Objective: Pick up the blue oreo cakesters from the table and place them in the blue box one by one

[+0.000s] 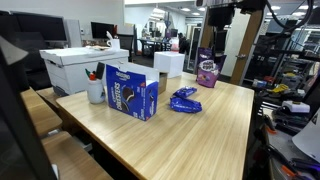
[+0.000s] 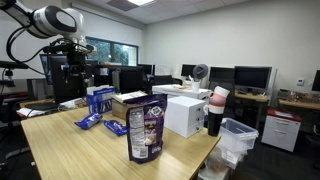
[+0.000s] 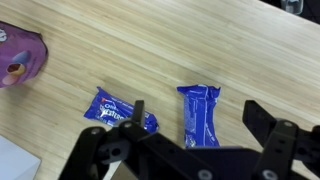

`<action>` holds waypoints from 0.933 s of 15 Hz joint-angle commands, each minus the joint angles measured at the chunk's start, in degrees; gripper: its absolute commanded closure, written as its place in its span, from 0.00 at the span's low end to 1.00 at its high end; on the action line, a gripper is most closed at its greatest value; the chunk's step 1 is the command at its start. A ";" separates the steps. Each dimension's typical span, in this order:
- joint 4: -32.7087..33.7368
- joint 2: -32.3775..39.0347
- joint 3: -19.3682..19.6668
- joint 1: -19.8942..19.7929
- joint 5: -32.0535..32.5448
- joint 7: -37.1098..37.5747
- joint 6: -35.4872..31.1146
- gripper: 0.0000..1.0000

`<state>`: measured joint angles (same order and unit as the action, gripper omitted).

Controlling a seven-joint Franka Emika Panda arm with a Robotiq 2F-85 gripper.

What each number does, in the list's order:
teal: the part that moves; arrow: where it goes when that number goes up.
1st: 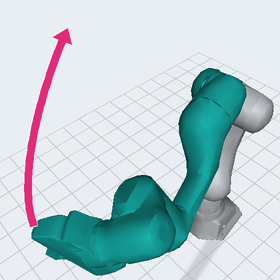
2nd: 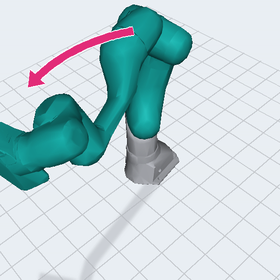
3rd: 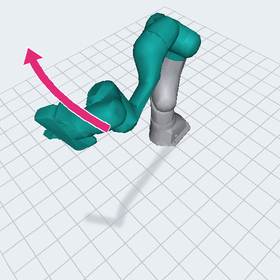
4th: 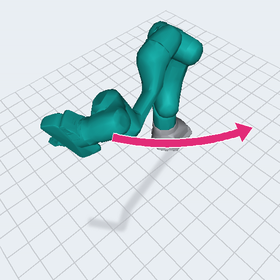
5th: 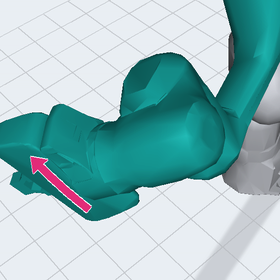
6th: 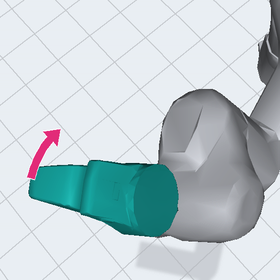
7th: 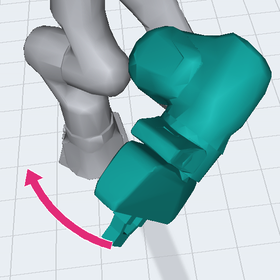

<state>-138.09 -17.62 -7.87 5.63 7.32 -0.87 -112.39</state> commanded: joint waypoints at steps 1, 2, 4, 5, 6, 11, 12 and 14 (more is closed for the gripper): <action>0.70 6.10 0.90 -0.44 0.08 0.86 -1.78 0.00; 1.02 7.40 1.33 -0.43 -0.50 0.20 -1.74 0.00; 1.47 9.36 1.84 -0.56 -0.90 0.75 -2.46 0.00; 1.72 10.51 2.19 -0.56 -1.56 0.96 -3.07 0.00; 2.16 12.04 2.19 -0.49 -1.42 2.33 -3.89 0.00; 2.67 13.49 2.21 -0.10 -0.31 1.90 -3.06 0.00; 2.93 13.96 2.18 -0.08 -0.31 1.90 -3.04 0.00; 3.06 14.14 2.18 -0.07 -0.31 1.90 -3.02 0.00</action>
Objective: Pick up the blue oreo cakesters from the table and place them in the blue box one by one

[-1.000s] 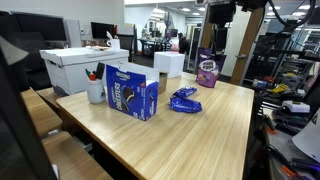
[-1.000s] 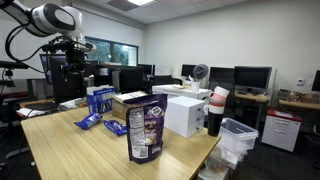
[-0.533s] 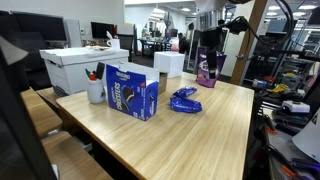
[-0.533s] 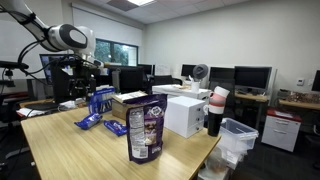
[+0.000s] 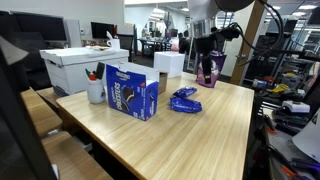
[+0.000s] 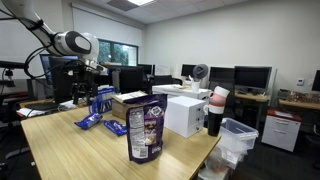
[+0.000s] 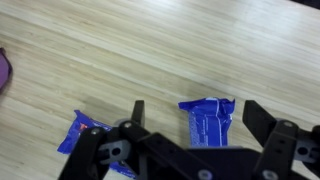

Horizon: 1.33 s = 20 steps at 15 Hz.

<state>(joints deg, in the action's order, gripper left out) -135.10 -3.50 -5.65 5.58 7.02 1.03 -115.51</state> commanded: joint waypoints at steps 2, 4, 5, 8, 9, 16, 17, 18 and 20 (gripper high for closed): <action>0.24 1.59 -0.23 0.10 0.23 1.10 -1.91 0.00; 0.73 3.85 -0.56 0.36 0.43 2.49 -3.63 0.00; 1.10 4.97 -0.70 0.50 0.35 2.72 -4.16 0.00; 2.16 8.57 -1.01 0.87 -0.66 4.67 -7.02 0.00; 2.40 9.45 -1.04 1.05 -1.07 5.38 -7.86 0.00; 5.17 15.24 -0.75 1.41 -2.66 7.49 -10.71 0.00; 5.63 15.86 -0.73 1.35 -3.02 7.37 -10.69 0.00; 6.25 16.71 -0.65 1.33 -3.40 7.38 -10.63 0.00; 7.06 17.58 -0.58 1.57 -3.60 8.03 -10.30 0.00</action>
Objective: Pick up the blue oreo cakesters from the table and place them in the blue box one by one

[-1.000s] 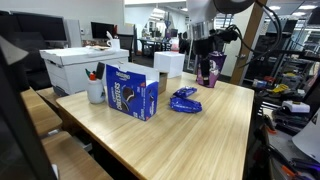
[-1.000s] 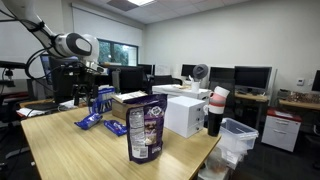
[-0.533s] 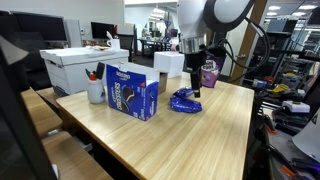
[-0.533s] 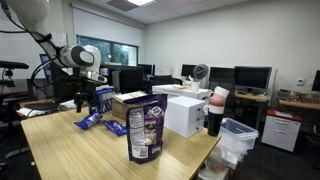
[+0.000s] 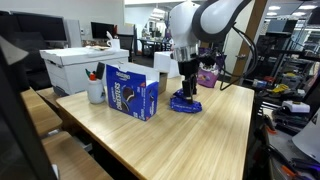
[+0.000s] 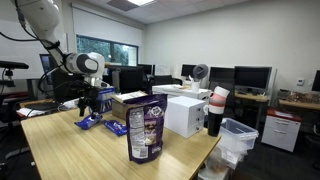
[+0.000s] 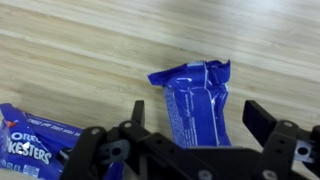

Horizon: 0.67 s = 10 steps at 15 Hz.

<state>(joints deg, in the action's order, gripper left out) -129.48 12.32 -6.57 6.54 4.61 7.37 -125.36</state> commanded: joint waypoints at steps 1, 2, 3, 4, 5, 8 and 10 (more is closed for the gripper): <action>1.80 2.14 0.37 0.72 -1.24 2.10 -0.32 0.00; 2.19 2.49 0.40 0.82 -1.26 2.59 -0.17 0.00; 2.69 2.91 0.41 0.90 -1.29 2.97 0.13 0.00; 3.34 3.45 0.43 1.03 -1.35 3.31 0.43 0.00; 3.82 3.85 0.47 1.16 -1.31 3.51 0.66 0.00; 5.31 4.90 0.50 1.48 -1.13 3.79 1.28 0.32; 6.12 5.53 0.52 1.59 -1.08 3.73 1.30 0.47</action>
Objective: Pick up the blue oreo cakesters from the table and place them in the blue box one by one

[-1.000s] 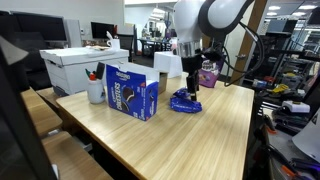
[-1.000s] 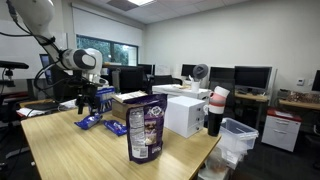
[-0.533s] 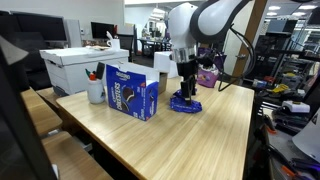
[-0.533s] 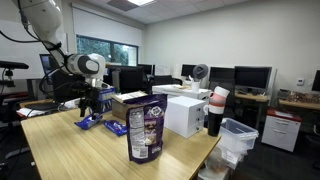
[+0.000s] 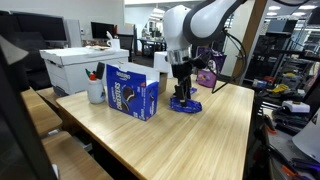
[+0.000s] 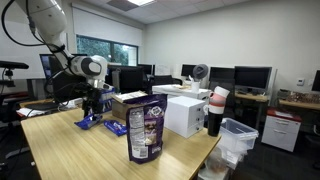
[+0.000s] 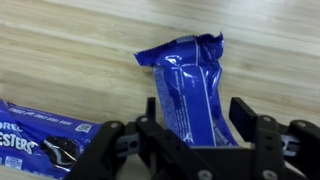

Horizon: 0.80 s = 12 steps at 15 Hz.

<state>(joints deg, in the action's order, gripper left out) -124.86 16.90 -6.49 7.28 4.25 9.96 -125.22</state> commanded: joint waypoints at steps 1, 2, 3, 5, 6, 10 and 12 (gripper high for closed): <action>1.72 1.13 0.45 0.91 -0.69 1.14 1.09 0.53; 1.93 1.29 0.46 0.96 -0.72 1.12 1.06 0.59; 2.09 1.44 0.50 1.00 -0.76 1.07 0.97 0.65; 1.49 1.31 0.37 1.27 -0.92 1.30 0.36 0.78; 0.60 0.92 0.20 1.58 -0.97 1.83 -0.07 0.84; -2.65 -1.20 -0.69 3.73 -1.07 5.70 0.09 0.94; -3.29 -2.40 -1.15 4.81 -1.24 7.10 1.72 0.96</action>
<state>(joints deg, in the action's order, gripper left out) -124.58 17.21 -6.82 10.40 4.21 14.12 -124.80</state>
